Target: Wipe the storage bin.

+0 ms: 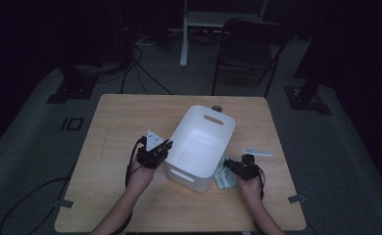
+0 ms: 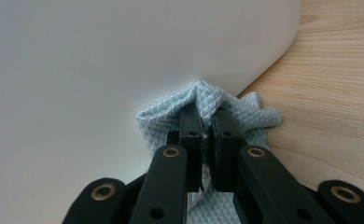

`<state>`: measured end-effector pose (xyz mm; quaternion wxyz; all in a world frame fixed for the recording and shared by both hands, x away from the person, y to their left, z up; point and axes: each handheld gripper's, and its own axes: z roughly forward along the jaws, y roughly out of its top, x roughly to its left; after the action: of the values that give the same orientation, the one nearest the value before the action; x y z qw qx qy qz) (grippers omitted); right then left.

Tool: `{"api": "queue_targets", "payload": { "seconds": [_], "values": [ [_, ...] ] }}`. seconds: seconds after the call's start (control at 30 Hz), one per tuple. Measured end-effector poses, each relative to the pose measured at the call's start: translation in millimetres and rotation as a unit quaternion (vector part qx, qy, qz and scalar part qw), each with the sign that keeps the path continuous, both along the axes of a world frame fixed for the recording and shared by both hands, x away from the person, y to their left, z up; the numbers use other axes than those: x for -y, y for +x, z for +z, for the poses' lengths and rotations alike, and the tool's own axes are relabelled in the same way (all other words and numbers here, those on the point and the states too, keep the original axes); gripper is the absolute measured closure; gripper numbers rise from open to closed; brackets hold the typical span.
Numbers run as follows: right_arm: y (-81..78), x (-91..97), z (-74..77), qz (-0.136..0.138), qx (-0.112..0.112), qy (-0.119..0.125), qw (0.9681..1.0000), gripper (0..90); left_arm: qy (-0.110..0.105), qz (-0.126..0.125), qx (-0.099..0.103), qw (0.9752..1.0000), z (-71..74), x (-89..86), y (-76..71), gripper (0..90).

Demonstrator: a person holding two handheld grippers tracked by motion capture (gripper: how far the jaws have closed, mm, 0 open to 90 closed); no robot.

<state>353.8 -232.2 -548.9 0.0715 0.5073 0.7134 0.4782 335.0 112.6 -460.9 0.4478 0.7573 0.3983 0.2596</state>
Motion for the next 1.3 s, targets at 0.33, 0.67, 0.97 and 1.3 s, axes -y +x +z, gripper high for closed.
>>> {"api": "queue_targets", "payload": {
  "seconds": [0.33,0.67,0.97,1.3],
  "values": [
    [-42.4,-0.1,51.5,0.052,0.094,0.069,0.9919,85.2,0.001,0.015,0.000,0.9999,-0.2,3.0,-1.4,85.3],
    [-47.1,-7.5,51.6,0.063,0.110,0.054,0.9905,85.3,-0.004,-0.003,-0.005,1.0000,0.0,1.3,-0.5,85.1],
    [-29.1,-4.3,15.5,0.044,0.057,0.032,0.9969,85.3,-0.005,-0.001,-0.008,1.0000,0.4,1.4,-1.0,84.7],
    [-12.6,-6.0,-9.9,0.035,0.002,-0.006,0.9994,85.3,-0.009,0.005,-0.008,0.9999,0.0,0.5,-0.8,83.5]
  ]
}}
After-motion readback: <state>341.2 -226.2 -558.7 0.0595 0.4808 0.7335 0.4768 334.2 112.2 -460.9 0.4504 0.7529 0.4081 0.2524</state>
